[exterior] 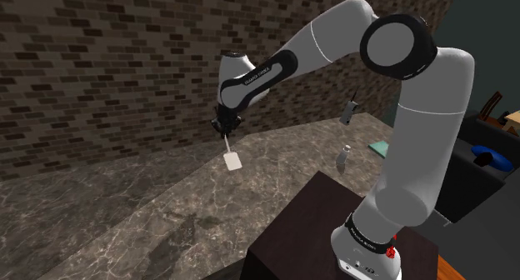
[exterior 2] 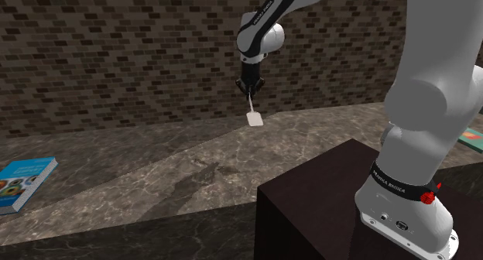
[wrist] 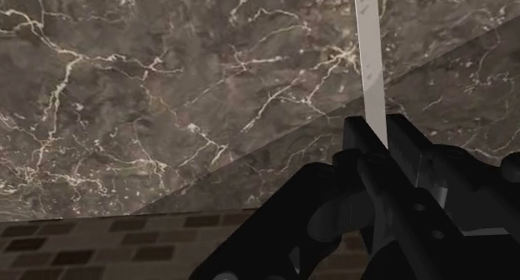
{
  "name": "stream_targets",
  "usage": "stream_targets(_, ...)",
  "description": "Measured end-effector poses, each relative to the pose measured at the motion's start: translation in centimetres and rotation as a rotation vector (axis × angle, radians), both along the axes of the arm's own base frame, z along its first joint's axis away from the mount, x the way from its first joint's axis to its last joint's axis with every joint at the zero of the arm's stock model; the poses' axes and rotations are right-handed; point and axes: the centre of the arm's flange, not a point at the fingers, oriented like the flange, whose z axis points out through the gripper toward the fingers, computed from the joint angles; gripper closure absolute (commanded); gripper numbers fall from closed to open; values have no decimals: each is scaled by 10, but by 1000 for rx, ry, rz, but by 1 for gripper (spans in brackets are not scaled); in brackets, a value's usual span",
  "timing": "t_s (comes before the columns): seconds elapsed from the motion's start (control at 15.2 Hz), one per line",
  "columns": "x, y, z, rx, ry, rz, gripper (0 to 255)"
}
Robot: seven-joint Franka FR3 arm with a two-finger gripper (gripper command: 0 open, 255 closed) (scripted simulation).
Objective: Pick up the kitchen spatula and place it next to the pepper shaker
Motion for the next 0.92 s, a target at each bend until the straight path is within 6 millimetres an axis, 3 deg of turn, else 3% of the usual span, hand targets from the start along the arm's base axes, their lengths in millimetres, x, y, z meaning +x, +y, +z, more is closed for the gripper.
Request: stream_targets(0.92,-50,-179,0,0,0,0,255)
